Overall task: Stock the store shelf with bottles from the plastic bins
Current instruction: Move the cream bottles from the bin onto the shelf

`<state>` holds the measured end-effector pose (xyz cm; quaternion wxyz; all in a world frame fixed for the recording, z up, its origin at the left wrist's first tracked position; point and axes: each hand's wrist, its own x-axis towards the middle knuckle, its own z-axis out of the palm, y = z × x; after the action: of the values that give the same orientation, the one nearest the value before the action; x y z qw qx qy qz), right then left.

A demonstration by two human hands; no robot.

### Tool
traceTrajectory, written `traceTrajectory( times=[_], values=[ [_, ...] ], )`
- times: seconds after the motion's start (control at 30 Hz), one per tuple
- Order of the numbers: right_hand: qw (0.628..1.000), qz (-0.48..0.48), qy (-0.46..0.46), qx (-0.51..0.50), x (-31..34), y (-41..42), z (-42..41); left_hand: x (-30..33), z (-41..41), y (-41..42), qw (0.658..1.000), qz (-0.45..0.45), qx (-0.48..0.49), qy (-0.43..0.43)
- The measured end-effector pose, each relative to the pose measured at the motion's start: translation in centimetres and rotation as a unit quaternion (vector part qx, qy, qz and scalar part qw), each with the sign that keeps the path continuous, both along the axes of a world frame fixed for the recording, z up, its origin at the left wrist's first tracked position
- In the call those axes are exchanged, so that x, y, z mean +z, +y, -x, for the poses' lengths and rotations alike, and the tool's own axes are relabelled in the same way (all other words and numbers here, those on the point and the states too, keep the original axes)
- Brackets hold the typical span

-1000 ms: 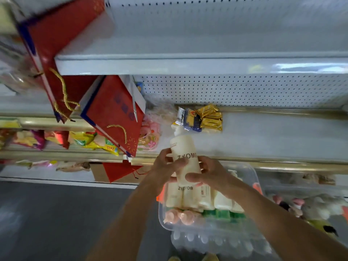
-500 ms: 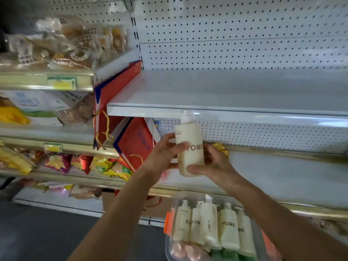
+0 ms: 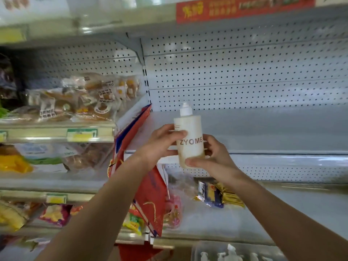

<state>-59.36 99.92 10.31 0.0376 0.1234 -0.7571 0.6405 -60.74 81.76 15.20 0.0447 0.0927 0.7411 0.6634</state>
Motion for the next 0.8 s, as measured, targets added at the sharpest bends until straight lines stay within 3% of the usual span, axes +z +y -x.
traceTrajectory(
  times=[0.37,0.47,0.6,0.8],
  values=[
    [0.999,-0.018,0.017,-0.025,1.3,-6.6,6.8,6.3,6.1,-4.9,0.997,0.061,0.03,-0.036],
    [0.999,-0.025,0.005,-0.026,0.6,-7.6,8.5,5.4,6.8,-4.6,0.995,0.052,0.078,-0.026],
    [0.998,-0.04,0.002,-0.041,0.1,-8.3,10.7,2.3,7.5,-3.7,0.988,-0.025,0.15,-0.004],
    [0.992,-0.12,0.007,-0.046,0.4,-8.3,13.2,-2.6,8.0,-4.0,0.988,-0.036,0.152,-0.015]
  ],
)
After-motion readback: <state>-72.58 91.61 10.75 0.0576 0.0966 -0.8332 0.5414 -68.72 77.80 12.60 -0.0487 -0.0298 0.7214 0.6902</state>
